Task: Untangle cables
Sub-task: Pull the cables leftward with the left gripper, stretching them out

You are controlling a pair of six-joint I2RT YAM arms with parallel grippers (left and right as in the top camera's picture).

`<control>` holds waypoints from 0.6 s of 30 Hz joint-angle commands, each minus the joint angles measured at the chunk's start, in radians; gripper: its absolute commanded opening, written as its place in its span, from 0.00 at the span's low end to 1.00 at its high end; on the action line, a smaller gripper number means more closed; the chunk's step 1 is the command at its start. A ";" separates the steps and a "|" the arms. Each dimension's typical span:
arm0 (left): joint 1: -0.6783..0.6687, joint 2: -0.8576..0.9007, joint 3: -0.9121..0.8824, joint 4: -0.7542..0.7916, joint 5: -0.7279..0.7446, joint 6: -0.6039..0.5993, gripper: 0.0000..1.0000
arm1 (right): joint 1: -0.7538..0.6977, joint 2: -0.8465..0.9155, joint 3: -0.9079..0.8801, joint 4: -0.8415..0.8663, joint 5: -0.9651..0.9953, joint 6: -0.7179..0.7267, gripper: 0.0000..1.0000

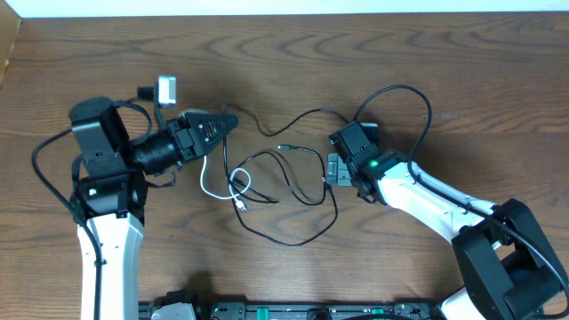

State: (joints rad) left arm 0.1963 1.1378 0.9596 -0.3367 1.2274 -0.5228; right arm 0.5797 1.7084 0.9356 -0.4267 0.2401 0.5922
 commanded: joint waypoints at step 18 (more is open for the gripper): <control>0.005 0.007 0.006 -0.210 -0.671 0.133 0.46 | -0.001 0.006 0.001 0.000 0.012 0.013 0.99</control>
State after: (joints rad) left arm 0.1963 1.1450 0.9596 -0.5438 0.7513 -0.4103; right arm 0.5797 1.7084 0.9356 -0.4263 0.2398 0.5919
